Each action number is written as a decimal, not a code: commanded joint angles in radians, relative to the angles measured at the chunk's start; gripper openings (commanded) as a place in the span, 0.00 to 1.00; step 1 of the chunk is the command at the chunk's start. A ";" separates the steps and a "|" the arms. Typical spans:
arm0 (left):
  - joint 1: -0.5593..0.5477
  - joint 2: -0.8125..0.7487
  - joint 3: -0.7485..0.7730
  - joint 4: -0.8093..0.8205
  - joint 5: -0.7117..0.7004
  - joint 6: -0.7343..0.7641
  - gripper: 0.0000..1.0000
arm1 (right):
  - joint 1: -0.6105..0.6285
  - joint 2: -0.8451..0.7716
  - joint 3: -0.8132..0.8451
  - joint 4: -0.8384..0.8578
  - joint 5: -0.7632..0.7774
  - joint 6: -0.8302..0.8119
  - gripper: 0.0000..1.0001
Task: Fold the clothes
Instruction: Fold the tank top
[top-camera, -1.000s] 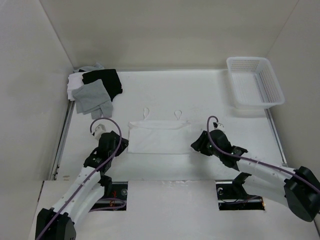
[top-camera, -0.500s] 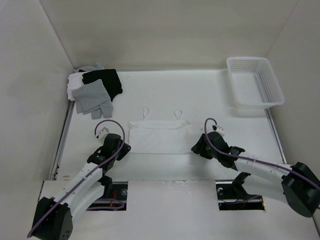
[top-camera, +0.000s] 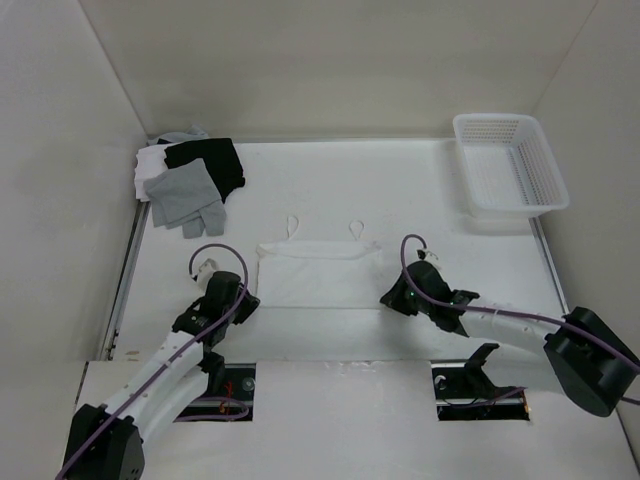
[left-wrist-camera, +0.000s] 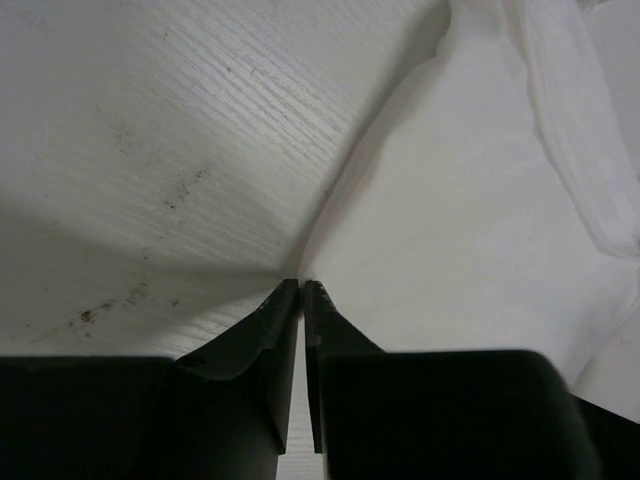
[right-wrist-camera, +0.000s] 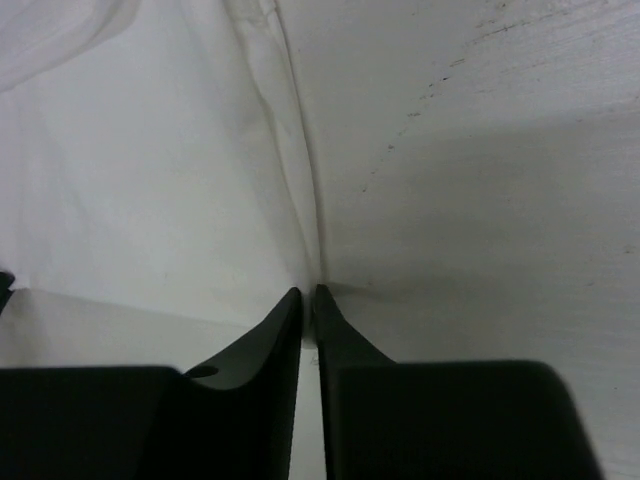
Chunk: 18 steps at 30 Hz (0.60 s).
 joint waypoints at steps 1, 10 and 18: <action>-0.008 -0.082 -0.010 0.023 0.041 0.007 0.05 | 0.016 -0.017 0.017 0.028 -0.018 0.006 0.10; -0.055 -0.390 0.327 -0.228 -0.031 0.135 0.00 | 0.192 -0.580 0.136 -0.462 0.139 0.011 0.06; -0.072 -0.414 0.582 -0.321 -0.062 0.200 0.01 | 0.539 -0.738 0.458 -0.874 0.439 0.101 0.07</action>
